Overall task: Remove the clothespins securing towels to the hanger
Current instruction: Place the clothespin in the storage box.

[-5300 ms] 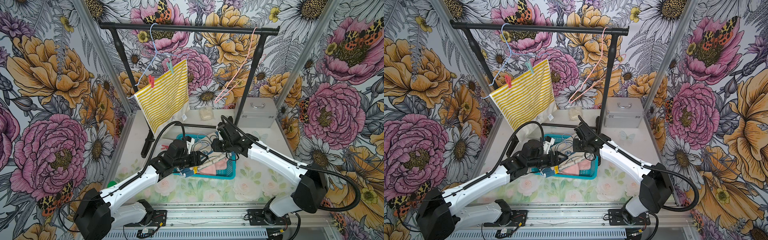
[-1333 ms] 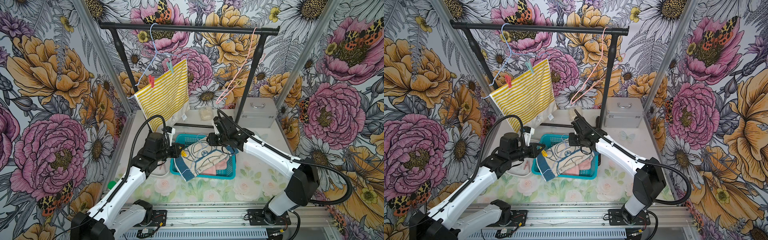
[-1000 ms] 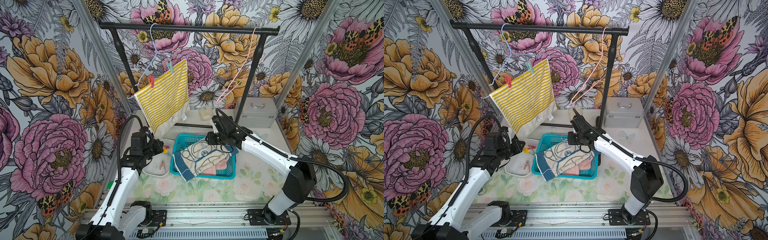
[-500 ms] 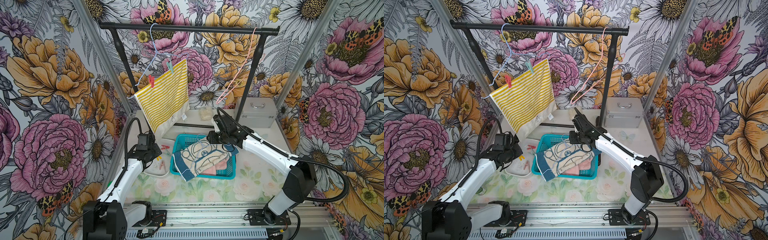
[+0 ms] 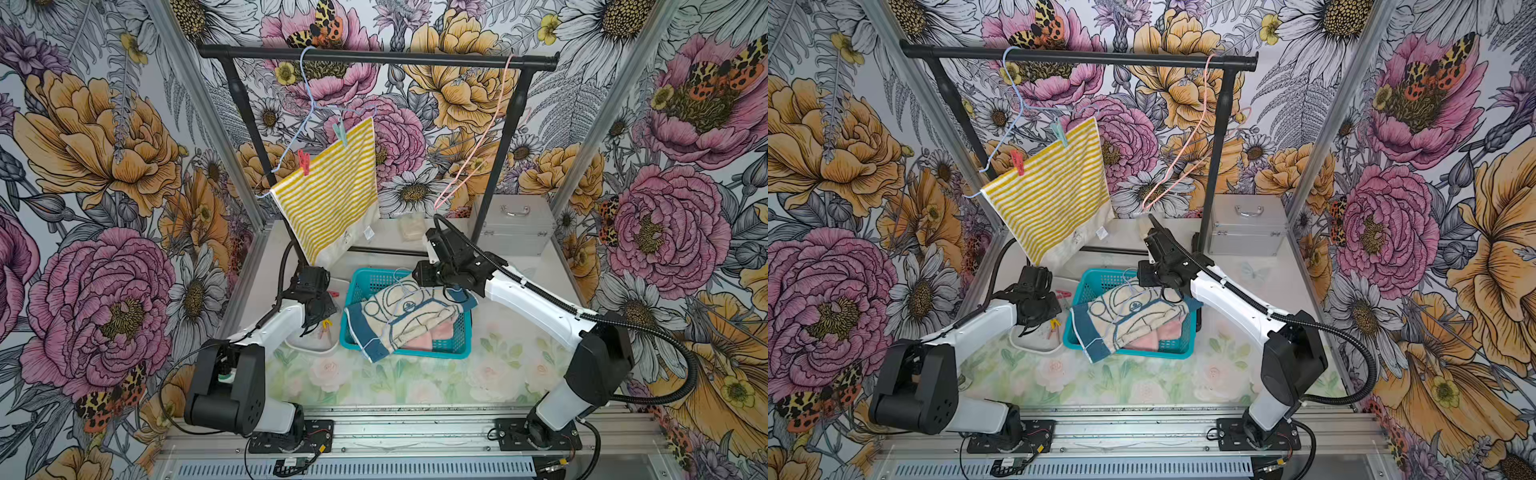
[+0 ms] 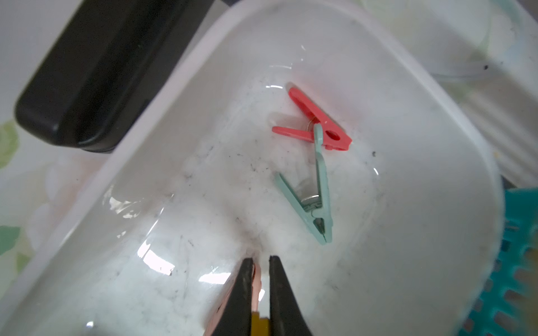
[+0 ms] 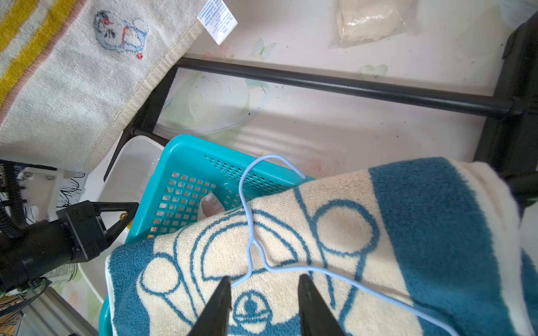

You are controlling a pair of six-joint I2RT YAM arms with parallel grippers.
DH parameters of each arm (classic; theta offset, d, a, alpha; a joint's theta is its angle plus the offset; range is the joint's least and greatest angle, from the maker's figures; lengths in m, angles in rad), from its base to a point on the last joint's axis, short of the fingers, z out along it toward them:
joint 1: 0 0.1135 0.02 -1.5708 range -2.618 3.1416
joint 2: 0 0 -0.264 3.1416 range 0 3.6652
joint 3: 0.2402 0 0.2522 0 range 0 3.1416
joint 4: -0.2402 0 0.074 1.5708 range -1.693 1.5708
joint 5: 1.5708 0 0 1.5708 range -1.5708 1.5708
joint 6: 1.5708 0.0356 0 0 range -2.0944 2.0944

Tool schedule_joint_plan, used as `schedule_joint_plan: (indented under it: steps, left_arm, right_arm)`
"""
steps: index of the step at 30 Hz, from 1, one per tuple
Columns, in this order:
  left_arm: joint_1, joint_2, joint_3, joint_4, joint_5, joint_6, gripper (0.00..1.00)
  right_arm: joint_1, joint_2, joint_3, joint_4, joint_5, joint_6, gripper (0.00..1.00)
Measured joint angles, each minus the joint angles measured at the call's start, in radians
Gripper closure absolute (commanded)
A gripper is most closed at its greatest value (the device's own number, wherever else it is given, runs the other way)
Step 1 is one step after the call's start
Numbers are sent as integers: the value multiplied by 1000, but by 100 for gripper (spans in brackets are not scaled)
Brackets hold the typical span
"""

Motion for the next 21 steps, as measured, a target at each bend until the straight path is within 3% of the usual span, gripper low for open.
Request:
schedule_joint_plan:
  steps: [17, 21]
  left_arm:
    - [-31, 145, 77, 37, 2, 0, 86]
    - [-31, 142, 78, 35, 5, 0, 55]
  right_arm:
    - [0, 0, 0, 7, -1, 0, 61]
    - [-2, 0, 0, 9, -7, 0, 60]
